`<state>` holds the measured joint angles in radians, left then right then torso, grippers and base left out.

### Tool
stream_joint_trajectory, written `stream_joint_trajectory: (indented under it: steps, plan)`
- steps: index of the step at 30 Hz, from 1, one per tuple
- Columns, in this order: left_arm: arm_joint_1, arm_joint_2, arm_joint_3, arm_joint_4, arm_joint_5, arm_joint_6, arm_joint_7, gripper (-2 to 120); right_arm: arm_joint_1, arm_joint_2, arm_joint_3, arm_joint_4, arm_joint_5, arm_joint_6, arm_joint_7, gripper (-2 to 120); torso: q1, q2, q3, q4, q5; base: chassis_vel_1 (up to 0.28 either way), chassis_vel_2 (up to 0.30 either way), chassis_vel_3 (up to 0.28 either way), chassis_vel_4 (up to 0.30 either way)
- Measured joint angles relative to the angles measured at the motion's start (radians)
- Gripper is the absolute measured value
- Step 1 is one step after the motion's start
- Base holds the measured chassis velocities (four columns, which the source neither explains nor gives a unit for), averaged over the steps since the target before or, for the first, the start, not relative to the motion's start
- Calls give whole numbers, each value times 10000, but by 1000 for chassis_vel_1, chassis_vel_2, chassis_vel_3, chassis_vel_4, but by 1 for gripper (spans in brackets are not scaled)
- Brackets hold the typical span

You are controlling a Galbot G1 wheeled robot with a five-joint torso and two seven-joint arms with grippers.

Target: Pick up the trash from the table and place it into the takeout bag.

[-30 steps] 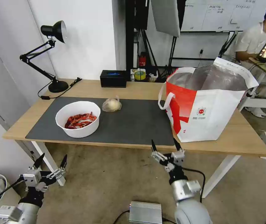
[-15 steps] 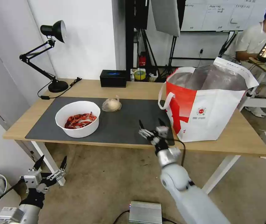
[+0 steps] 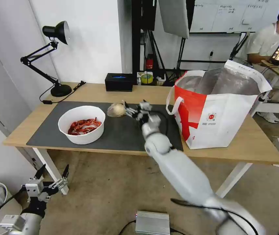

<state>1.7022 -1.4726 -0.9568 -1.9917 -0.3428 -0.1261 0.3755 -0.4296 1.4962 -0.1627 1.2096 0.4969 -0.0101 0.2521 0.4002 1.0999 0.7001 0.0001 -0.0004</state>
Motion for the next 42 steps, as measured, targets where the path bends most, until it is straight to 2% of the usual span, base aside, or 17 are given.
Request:
stream_joint_trajectory:
  steps: [2, 6, 17, 26, 29, 33, 42]
  plan:
    - [6, -6, 6, 1, 10, 0, 0, 100, 68, 63, 1, -102, 12, -9, -8, 100, 0, 0, 0, 0, 0, 0, 0, 0, 0]
    - [82, 15, 99, 3, 114, -5, -3, 100, 939, 769, -125, -1589, 501, -27, -59, 100, -1, 0, 0, 2, 2, 0, 0, 0, 0]
    - [135, 14, 195, -119, 225, -3, -2, 100, 1765, 811, -748, -3082, 1463, 61, -130, 100, -2, 1, 0, -1, 3, 0, 0, 0, 0]
    - [155, -1, 221, -65, 274, -45, 16, 100, 2203, 819, -1082, -3778, 1918, 54, -771, 100, -3, 1, -2, -1, 3, 0, 0, 0, 0]
    - [89, -37, 279, -51, 370, -47, 20, 100, 2458, 824, -1385, -4224, 2175, -38, -1445, 100, -2, 1, -2, -1, 3, 0, 0, 0, 0]
    - [66, -120, 363, -36, 510, -46, 23, 100, 2504, 825, -1603, -4523, 2216, -152, -1824, 100, -2, 1, -1, -1, 3, 0, 0, 0, 0]
    - [80, -340, 384, -28, 733, -47, 31, 100, 2401, 824, -1702, -4786, 2182, -185, -2140, 100, -1, 1, -2, -1, 3, 0, 0, 0, 0]
